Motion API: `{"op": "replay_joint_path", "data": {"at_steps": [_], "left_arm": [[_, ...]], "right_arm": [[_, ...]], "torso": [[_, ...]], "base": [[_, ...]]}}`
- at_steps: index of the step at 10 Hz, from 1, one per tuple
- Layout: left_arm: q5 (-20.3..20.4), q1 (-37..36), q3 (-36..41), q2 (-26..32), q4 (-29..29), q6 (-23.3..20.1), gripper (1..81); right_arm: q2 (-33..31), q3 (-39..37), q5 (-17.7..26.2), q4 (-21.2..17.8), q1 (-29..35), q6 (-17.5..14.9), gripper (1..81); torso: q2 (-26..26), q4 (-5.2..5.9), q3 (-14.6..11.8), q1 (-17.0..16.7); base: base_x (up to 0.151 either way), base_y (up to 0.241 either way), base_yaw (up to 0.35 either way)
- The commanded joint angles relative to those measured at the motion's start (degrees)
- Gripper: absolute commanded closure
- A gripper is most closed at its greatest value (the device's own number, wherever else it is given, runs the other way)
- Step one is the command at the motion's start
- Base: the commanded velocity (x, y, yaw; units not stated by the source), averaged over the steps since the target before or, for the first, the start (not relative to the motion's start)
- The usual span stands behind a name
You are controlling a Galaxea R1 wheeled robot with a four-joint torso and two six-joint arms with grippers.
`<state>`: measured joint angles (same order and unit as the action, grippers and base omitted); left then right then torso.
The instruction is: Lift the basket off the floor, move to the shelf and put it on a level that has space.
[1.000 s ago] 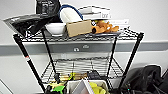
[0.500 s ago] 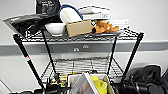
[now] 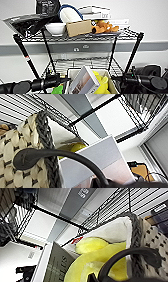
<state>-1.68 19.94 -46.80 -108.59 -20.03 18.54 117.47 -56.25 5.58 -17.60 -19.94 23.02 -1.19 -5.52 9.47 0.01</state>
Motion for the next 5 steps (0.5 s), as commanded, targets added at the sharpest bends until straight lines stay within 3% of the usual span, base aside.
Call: {"op": "replay_joint_path", "data": {"at_steps": [1, 5], "left_arm": [[-1.3, -13.5, 1.2, 0.7, 0.3, 4.0, 81.1], [-5.2, -20.5, -2.4, -1.9, 0.4, 8.6, 81.1]], "right_arm": [[0.3, 1.6, 0.0, -4.6, 13.1, -0.4, 81.1], [1.8, -1.6, 2.4, -5.8, 17.1, -0.3, 81.1]], "torso": [[0.0, 0.0, 0.0, 0.0], [0.0, 0.0, 0.0, 0.0]], "base": [[0.0, 0.0, 0.0], [0.0, 0.0, 0.0]]}}
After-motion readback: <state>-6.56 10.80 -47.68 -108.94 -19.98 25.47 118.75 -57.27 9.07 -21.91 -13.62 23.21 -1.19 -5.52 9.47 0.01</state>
